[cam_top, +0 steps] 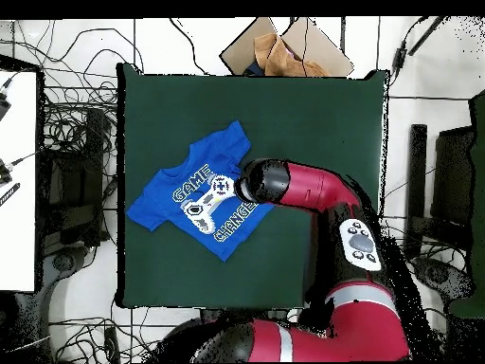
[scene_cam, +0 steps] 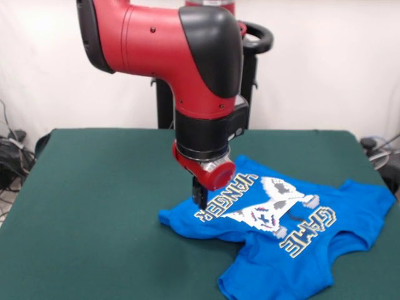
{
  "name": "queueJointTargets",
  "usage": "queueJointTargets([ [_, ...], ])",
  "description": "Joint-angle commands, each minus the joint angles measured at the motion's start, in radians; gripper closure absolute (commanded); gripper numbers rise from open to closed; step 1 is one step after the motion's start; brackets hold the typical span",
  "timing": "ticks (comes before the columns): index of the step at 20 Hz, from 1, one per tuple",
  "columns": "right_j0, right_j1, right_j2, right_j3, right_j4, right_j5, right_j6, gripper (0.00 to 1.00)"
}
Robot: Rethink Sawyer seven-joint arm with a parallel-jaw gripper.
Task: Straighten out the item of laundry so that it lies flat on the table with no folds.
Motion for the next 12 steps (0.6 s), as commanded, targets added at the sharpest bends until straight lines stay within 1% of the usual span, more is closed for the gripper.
queueJointTargets([
  [1,-0.002,0.020,0.092,-0.019,-0.064,0.025,-0.130,1.00],
  [5,-0.007,0.032,0.105,-0.035,-0.087,0.026,-0.145,1.00],
  [11,-0.008,0.036,0.110,-0.071,-0.103,0.054,-0.144,1.00],
  [12,-0.002,0.040,0.107,-0.071,-0.107,0.041,-0.132,1.00],
])
